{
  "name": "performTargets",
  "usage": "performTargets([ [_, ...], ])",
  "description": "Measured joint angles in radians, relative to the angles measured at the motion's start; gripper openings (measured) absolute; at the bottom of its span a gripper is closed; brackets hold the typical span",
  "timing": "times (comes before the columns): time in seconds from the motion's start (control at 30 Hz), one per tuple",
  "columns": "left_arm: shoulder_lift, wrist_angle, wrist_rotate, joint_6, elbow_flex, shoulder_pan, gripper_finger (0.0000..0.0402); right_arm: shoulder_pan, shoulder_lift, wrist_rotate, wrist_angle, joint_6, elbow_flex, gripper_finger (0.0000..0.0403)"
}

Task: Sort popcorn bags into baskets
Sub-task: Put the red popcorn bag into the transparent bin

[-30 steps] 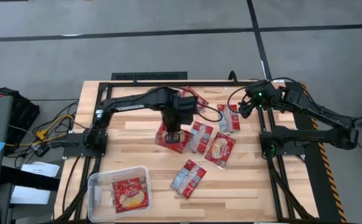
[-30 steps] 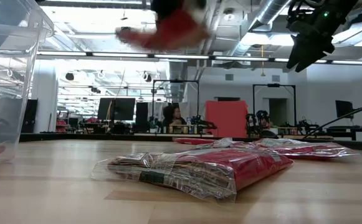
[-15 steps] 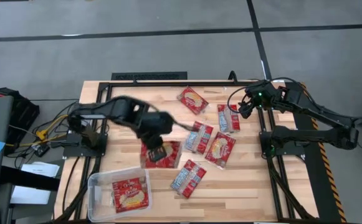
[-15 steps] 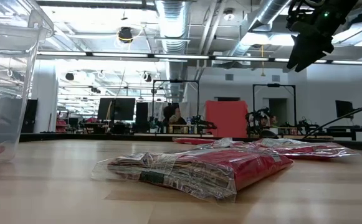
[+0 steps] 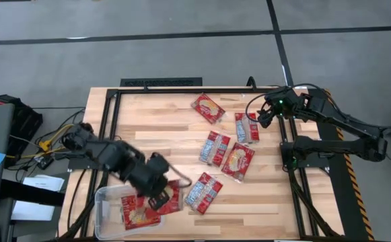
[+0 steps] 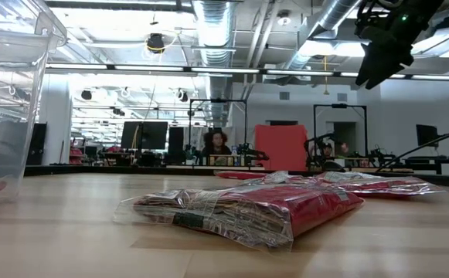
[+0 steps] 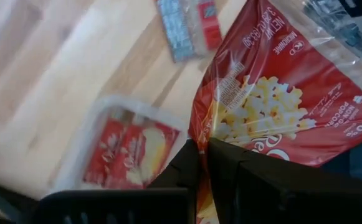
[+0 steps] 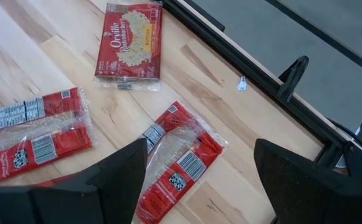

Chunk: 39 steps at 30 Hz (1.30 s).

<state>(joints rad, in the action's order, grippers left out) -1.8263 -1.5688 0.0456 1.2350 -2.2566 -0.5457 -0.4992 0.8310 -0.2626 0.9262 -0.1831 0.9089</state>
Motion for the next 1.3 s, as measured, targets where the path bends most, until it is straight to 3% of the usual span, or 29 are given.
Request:
performTargets([
  [0.23, 0.02, -0.002, -0.034, 0.245, 0.145, -0.132, 0.0002, 0.0, 0.0, 0.0, -0.049, 0.0, 0.0, 0.0317],
  [0.4, 0.121, -0.003, 0.024, 0.505, 0.299, -0.227, 0.0003, -0.003, 0.014, 0.0, -0.092, 0.001, 0.0, 0.0317],
  [0.53, 0.198, -0.002, 0.028, 0.58, 0.41, -0.293, 0.0003, -0.008, 0.036, 0.002, -0.1, 0.005, 0.0, 0.0317],
  [0.7, 0.251, 0.039, 0.001, 0.451, 0.532, -0.309, 0.0003, -0.008, 0.075, 0.002, -0.101, 0.009, 0.0, 0.0317],
  [0.93, 0.282, 0.139, -0.039, 0.325, 0.746, -0.245, 0.0004, -0.009, 0.134, 0.002, -0.1, 0.018, 0.0, 0.0317],
  [1.17, 0.37, 0.391, -0.076, 0.284, 0.984, -0.21, 0.0004, -0.032, 0.139, 0.002, -0.106, 0.051, 0.0, 0.0317],
  [1.3, 0.391, 0.48, -0.1, 0.221, 1.057, -0.196, 0.0004, -0.061, 0.136, 0.002, -0.104, 0.053, 0.0, 0.0317],
])
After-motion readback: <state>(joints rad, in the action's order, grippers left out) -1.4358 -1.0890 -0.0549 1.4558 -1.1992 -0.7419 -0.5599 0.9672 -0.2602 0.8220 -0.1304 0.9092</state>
